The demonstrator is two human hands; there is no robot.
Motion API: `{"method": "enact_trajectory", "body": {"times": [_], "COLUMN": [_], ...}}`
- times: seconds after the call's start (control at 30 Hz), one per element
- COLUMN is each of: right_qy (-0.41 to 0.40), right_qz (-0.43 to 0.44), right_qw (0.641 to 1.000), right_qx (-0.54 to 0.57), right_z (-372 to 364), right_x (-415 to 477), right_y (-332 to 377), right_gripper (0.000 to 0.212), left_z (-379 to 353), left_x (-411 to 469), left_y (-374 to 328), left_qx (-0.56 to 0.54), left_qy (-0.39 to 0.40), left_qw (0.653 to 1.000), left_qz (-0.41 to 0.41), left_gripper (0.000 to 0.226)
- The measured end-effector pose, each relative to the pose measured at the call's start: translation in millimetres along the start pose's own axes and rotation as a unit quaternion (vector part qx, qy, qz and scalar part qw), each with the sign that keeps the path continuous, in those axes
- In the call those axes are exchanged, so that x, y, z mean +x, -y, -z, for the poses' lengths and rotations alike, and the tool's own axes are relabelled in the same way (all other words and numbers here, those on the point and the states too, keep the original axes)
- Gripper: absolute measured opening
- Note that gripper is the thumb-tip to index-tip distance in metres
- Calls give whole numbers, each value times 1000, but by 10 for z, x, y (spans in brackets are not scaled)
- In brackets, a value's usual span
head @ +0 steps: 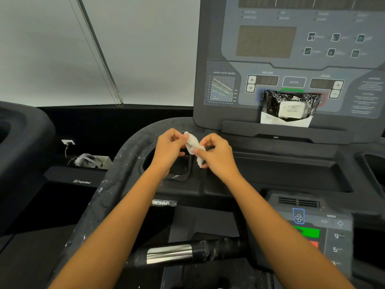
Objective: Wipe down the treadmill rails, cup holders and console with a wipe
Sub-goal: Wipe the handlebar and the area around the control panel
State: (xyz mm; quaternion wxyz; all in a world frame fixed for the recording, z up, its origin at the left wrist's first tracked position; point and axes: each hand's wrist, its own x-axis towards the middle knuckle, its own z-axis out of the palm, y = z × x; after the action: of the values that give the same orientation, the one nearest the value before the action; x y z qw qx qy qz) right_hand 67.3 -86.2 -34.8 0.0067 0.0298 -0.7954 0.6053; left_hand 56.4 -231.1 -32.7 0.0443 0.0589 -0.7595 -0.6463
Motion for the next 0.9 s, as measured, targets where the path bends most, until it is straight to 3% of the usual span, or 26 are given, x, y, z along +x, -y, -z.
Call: {"method": "enact_trajectory", "body": {"times": [0.13, 0.33, 0.67, 0.8, 0.9], "right_qy": [-16, -46, -90, -62, -12], "right_qz": [-32, -48, 27, 12, -14], "right_qw": [998, 988, 992, 997, 995], "right_qx": [47, 139, 86, 53, 94], "right_z": [83, 205, 187, 186, 219], "right_x": [45, 69, 51, 118, 238], "right_y": [-7, 102, 69, 70, 135], "right_gripper": [8, 8, 16, 18, 22], "left_z": [68, 68, -21, -44, -66], "left_x": [37, 43, -11, 33, 27], "left_y": [-21, -24, -178, -207, -243], "left_qx": [-8, -1, -244, -176, -86], "left_qy": [6, 54, 103, 97, 146], "left_qw": [1000, 998, 959, 974, 984], "left_qz": [6, 25, 97, 101, 46], "left_gripper": [19, 36, 20, 25, 27]}}
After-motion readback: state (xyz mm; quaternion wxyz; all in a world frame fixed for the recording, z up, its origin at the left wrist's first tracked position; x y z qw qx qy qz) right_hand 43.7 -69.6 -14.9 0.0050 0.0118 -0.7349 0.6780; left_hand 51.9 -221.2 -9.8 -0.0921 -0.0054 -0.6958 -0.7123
